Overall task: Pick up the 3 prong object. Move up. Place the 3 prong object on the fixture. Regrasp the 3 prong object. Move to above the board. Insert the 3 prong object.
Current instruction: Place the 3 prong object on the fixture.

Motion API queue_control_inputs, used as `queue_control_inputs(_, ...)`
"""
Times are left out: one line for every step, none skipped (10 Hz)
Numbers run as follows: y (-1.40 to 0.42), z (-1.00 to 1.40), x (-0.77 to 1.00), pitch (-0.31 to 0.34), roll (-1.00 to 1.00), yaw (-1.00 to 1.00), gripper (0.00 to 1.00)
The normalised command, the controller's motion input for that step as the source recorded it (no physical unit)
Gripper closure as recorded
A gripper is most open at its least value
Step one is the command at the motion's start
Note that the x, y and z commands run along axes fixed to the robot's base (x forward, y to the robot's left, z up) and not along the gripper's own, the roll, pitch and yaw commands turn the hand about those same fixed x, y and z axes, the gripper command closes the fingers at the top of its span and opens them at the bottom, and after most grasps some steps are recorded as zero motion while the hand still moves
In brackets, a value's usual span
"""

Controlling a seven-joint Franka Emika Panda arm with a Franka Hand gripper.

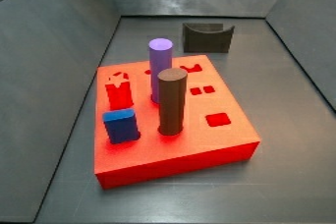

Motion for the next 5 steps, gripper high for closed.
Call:
queue_control_inputs(0.0, 0.57, -0.02, 0.079, 0.11, 0.03, 1.0)
queue_control_inputs(0.0, 0.4, -0.01, 0.085, 0.1, 0.03, 1.0)
queue_control_inputs(0.0, 0.31, -0.01, 0.086, 0.1, 0.03, 1.0)
queue_control_inputs(-0.53, 0.13, 1.0, 0.108, -0.11, -1.0, 1.0)
queue_control_inputs(-0.53, 0.07, 1.0, 0.117, -0.12, -1.0, 1.0)
